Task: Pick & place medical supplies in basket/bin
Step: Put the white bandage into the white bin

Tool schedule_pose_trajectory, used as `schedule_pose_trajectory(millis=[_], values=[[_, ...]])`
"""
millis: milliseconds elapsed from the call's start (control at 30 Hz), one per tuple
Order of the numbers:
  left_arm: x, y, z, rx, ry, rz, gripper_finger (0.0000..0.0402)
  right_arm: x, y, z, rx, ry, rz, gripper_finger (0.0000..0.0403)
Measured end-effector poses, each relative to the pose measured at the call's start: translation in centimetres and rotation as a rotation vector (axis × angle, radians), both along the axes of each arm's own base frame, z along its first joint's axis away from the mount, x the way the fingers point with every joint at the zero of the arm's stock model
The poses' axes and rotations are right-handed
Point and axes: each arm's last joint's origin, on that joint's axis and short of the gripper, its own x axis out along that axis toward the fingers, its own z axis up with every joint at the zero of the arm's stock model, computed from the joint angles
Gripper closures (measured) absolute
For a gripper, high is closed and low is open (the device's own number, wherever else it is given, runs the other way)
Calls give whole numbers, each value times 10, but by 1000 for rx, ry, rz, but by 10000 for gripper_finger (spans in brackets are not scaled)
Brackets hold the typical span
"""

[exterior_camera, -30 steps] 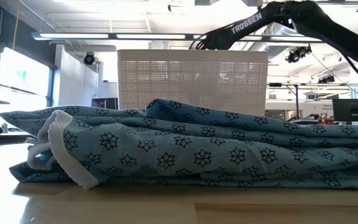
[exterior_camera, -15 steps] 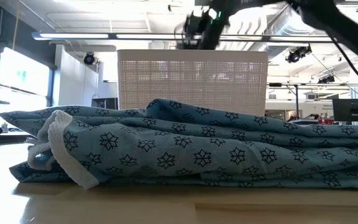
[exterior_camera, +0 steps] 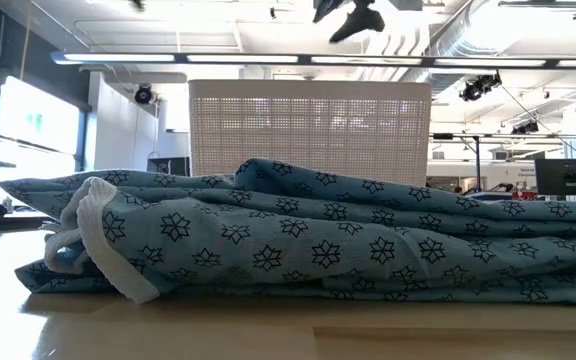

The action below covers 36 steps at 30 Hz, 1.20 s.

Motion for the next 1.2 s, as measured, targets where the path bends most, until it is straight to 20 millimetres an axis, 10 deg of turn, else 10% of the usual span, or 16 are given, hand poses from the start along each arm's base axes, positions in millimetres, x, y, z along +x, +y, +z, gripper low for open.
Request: schedule_pose_trajectory(millis=[400, 1200], values=[[21, -9, -115, -325, 408, 366, 67, -53, 27, -6, -80, 104, 86, 105], [42, -43, -263, -529, 229, 690, 66, -121, 66, -42, 17, -275, -27, 105]])
